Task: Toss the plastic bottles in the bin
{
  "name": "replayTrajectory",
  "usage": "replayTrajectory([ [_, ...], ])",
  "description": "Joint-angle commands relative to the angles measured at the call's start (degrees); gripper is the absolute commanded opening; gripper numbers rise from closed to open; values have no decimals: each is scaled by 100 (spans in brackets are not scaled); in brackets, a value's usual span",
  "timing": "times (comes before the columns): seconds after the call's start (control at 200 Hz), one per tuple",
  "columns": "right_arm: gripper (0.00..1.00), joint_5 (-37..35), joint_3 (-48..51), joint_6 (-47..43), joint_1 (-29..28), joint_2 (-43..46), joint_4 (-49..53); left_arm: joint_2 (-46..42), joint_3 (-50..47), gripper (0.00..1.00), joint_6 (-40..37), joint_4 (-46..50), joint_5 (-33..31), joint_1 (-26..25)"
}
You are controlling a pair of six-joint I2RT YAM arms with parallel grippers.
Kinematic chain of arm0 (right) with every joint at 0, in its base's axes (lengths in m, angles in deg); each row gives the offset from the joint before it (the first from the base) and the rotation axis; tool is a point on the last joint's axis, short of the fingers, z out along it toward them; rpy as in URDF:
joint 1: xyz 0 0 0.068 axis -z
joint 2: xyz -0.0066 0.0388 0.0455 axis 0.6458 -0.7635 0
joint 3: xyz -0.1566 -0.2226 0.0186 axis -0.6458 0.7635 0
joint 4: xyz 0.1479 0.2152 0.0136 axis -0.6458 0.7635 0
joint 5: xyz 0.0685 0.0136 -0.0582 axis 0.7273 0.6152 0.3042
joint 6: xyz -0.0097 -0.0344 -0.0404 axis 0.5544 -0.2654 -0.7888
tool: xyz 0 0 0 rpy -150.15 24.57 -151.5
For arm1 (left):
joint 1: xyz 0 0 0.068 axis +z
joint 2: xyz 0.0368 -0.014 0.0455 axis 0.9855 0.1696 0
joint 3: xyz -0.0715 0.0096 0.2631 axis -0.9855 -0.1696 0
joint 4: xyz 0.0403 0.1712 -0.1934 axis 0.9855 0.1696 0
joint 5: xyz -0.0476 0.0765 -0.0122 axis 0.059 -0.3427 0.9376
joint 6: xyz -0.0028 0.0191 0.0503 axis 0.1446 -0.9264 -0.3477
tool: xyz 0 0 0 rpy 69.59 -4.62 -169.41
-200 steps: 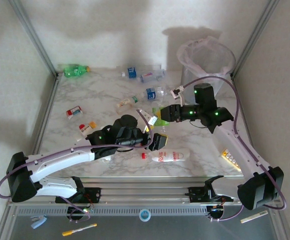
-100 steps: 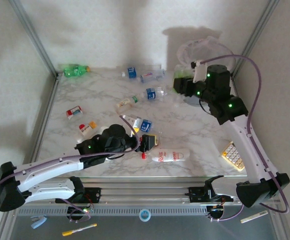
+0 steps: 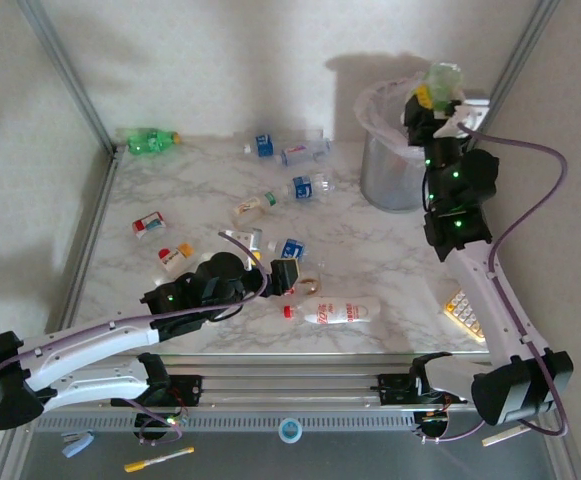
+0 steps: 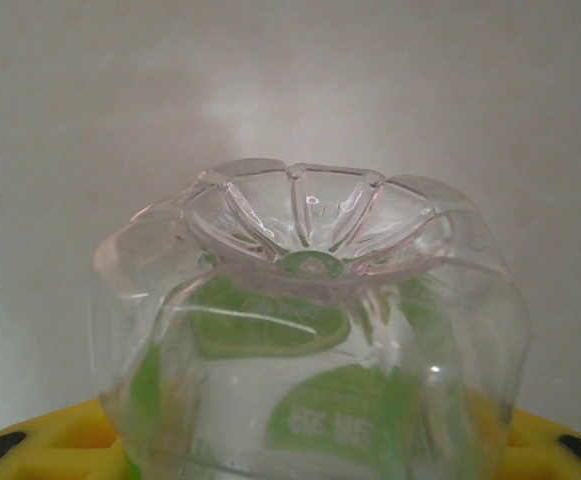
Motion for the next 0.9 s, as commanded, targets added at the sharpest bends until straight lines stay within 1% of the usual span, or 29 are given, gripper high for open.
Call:
replayTrajectory([
  [0.0, 36, -112, -237, 155, 153, -148, -720, -89, -99, 100, 183, 200, -195, 73],
  [0.07, 36, -118, -379, 193, 259, -282, -543, -74, -90, 100, 223, 279, -177, 120],
  [0.205, 36, -106, -1003, 197, 380, -765, 215, -55, -31, 100, 253, 363, -46, 196],
  [0.28, 37, -120, -1596, 169, 415, -1185, 956, -29, 13, 100, 293, 459, -48, 198],
  [0.335, 39, -150, -2263, 204, 464, -1615, 1779, -11, 54, 100, 381, 598, -96, 215],
  [0.38, 44, -244, -2903, 356, 524, -2036, 2720, -10, 105, 100, 466, 742, -165, 214],
  [0.42, 51, -346, -3455, 532, 571, -2417, 3425, -47, 154, 100, 523, 830, -181, 210],
  [0.465, 58, -117, -3970, 581, 664, -2872, 4064, -93, 186, 100, 570, 945, -219, 215],
  [0.525, 66, 73, -5066, 536, 711, -3601, 5084, -124, 258, 100, 658, 1243, -397, 222],
  [0.591, 81, -60, -6201, 473, 711, -4306, 6069, -132, 304, 100, 740, 1503, -474, 248],
  [0.651, 85, -72, -6885, 440, 725, -4747, 6616, -147, 299, 100, 866, 1686, -518, 259],
  [0.721, 88, 12, -6757, 554, 720, -4648, 6663, -171, 292, 100, 1096, 1970, -639, 274],
  [0.891, 93, 570, -5259, 717, 725, -3608, 5907, -422, 284, 100, 1940, 2940, -1005, 428],
])
